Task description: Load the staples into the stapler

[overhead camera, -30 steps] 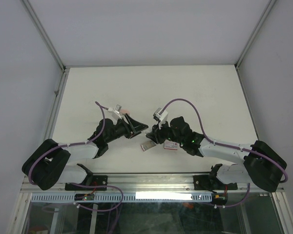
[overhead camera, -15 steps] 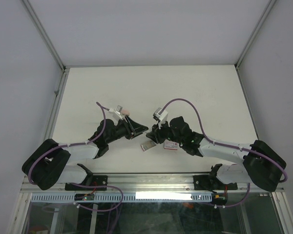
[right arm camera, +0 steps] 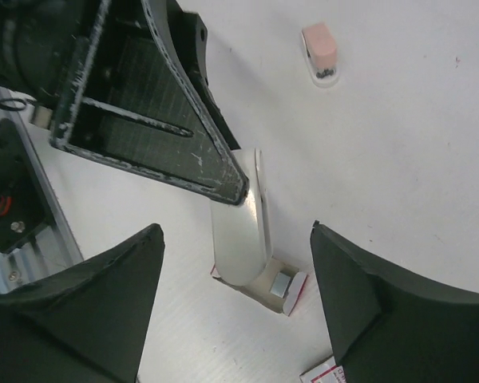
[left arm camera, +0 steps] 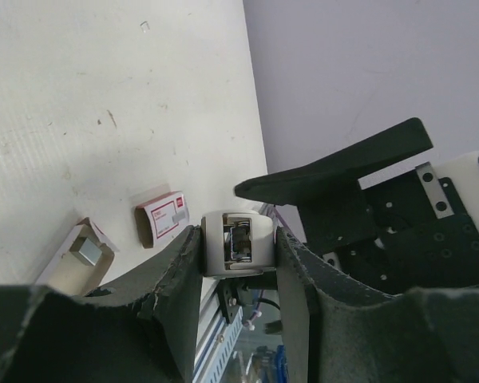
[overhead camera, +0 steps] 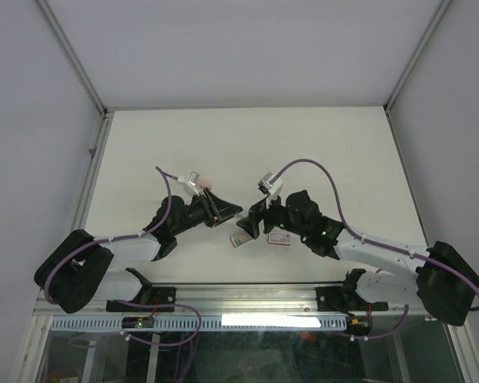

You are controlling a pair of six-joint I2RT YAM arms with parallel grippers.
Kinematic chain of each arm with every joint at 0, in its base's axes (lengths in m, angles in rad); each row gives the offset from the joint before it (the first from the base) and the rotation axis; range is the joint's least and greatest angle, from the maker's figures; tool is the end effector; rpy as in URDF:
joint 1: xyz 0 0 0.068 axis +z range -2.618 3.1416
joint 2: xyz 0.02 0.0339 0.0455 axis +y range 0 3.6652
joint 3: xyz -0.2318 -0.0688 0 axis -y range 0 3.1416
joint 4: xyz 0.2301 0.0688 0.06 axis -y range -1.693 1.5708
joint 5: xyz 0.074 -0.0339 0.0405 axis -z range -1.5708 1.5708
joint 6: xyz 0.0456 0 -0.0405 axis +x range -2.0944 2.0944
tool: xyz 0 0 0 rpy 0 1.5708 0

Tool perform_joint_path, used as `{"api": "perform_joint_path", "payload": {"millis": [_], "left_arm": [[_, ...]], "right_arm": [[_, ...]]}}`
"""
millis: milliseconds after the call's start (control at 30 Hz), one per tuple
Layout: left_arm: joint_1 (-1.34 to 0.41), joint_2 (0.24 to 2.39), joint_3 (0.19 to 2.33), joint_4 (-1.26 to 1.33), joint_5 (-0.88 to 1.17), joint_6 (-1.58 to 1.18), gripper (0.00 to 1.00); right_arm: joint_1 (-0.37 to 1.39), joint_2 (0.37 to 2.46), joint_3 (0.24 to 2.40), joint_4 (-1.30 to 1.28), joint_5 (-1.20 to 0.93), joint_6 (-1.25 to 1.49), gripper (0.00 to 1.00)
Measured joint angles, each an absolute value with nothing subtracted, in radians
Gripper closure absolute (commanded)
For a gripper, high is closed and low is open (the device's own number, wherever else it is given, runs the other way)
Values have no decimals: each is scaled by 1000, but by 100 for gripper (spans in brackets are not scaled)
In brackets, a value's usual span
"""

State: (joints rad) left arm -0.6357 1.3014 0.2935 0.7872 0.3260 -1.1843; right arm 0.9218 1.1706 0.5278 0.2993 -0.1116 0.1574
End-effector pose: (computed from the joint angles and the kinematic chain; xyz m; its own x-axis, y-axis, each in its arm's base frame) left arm 0.1894 -0.1579 0.1487 -0.8203 -0.4852 -0.3029 0.1436 0.3378 -0.9302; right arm 0.1544 0.2119 0.1969 -0.3351 -0.1839 -0.9241 -0.8126 0.5528 0.1846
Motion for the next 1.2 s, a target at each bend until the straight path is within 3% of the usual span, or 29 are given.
{"api": "perform_joint_path", "payload": {"millis": [133,333,633,767,800,867,1133,1167,1200], "left_arm": [[-636,1266,282,801,336,-1160,98],[-636,1208,278,823,387,-1105,98],[-636,1119,278,838,467,-1028,97],[-636,1099,278,838,480,-1011,97],[-636,1096,278,838,482,-1008,97],[-636,1091,278,838,490,-1003,97],[-635,1075,278,831,489,-991,97],[-635,1073,278,828,488,-991,97],[-635,1071,278,825,488,-991,96]], "right_arm": [[907,1058,526,284,-125,219,16],[771,1021,509,317,-319,392,14],[735,1117,497,430,-653,571,25],[735,1163,497,455,-723,614,51],[735,1170,498,456,-728,624,63],[735,1179,500,459,-734,639,99],[733,1189,500,476,-739,698,100],[733,1189,500,478,-739,698,82],[733,1189,500,479,-739,698,59]]}}
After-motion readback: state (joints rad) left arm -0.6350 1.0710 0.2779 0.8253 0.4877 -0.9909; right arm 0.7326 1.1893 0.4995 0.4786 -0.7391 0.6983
